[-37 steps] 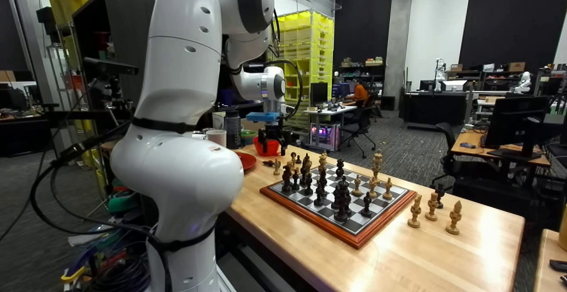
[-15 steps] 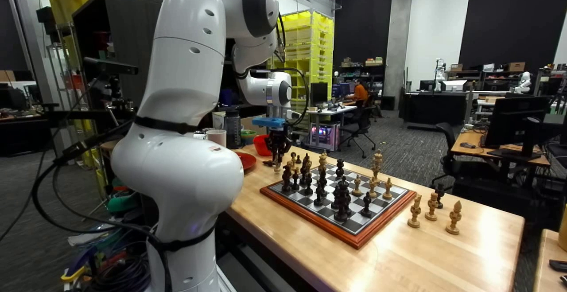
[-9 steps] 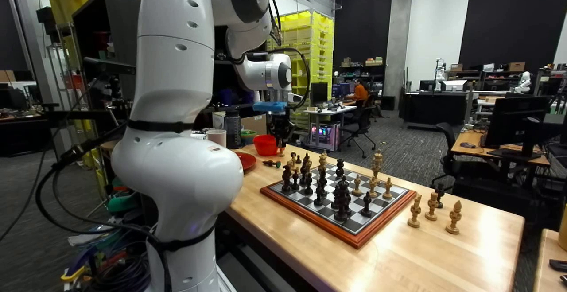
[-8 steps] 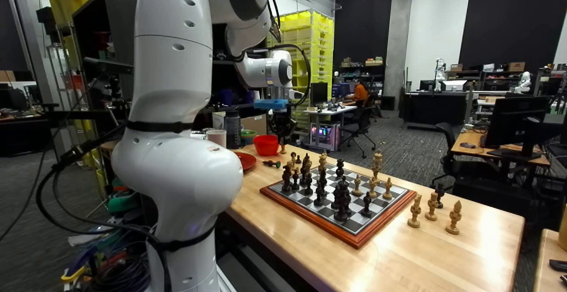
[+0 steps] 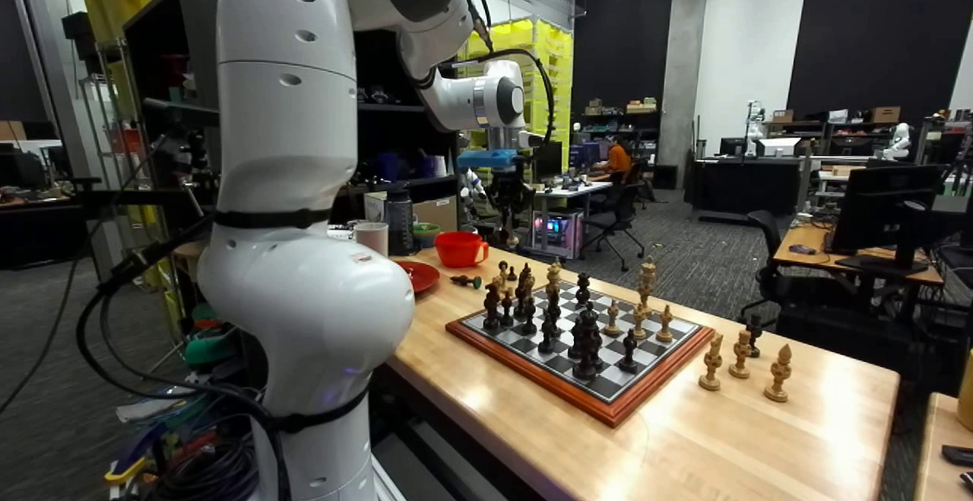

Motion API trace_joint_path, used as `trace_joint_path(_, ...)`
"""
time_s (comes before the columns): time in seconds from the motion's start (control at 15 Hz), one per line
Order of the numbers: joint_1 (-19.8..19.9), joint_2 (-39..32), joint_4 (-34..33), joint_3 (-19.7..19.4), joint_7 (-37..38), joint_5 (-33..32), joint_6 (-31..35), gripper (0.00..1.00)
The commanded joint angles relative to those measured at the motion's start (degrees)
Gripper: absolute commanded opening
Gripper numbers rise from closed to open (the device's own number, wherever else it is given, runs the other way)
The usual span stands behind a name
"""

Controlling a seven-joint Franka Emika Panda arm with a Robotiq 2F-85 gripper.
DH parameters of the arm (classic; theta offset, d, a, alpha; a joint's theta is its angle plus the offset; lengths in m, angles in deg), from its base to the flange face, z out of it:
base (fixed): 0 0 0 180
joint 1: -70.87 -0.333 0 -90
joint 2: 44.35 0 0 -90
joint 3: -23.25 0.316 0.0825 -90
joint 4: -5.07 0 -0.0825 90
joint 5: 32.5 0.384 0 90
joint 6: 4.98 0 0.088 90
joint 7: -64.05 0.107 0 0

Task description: Put one white chess piece on the chessboard.

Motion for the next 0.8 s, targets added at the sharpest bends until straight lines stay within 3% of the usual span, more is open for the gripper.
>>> trace_joint_path(0.0, 0.1, 0.0, -0.1, 0.2, 0.0, 0.0, -0.2, 0.24)
trace_joint_path(0.07, 0.0, 0.0, -0.1, 0.3, 0.0, 0.0, -0.2, 0.24)
trace_joint_path(0.13, -0.1, 0.0, -0.1, 0.3, 0.0, 0.0, -0.2, 0.06)
trace_joint_path(0.47, 2.5, -6.2, -10.6, -2.5, 3.4, 2.0, -6.1, 0.06)
trace_joint_path(0.73, 4.2, -12.2, -18.9, -6.5, 10.4, 0.8, -8.9, 0.06)
